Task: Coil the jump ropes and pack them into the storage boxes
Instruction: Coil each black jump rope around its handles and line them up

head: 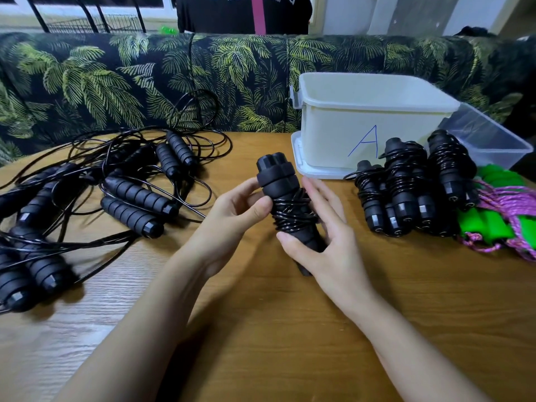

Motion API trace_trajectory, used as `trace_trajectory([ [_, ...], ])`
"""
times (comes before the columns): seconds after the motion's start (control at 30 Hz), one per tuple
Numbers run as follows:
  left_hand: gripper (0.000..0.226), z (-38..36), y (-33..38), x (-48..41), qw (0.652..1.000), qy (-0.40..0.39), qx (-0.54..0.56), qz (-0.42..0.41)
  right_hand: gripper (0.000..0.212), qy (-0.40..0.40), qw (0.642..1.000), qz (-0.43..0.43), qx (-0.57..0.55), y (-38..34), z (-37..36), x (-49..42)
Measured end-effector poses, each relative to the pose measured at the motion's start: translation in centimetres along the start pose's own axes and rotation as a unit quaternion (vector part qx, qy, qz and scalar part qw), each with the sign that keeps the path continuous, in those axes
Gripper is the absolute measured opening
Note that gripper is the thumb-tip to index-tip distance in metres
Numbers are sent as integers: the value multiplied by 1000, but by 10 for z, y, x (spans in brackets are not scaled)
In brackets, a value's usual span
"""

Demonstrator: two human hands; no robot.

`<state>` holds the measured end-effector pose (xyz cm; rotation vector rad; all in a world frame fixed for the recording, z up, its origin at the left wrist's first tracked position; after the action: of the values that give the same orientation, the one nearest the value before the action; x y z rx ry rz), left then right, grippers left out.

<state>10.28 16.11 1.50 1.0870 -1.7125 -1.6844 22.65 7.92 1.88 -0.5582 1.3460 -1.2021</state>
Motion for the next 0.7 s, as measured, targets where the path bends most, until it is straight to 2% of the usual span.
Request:
trace_trajectory([
  [0.17,42,3,1,1,1000,21,-10,-4,73,8,999,18,28,0,2,-1],
  [0.3,53,2,5,3,997,68,-17,-24,69,29,984,71,159,-6,1,2],
  [0.43,57,0,4,4,995,89,-42,-32,81,44,965,59,250,-7,-2,4],
  [0.57,65,-2,5,4,994,80,-68,-39,82,64,963,74,251,-8,1,5],
  [0.7,59,1,5,3,994,81,-71,-35,82,63,970,87,218,-9,2,6],
])
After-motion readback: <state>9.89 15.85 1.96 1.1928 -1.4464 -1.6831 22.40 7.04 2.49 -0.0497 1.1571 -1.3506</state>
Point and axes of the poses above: each hand's wrist, its own x-axis away from the middle knuckle, its own z-axis out of the back of the hand, y = z × x, the point moved 7 cm from there along -x, towards the middle knuckle
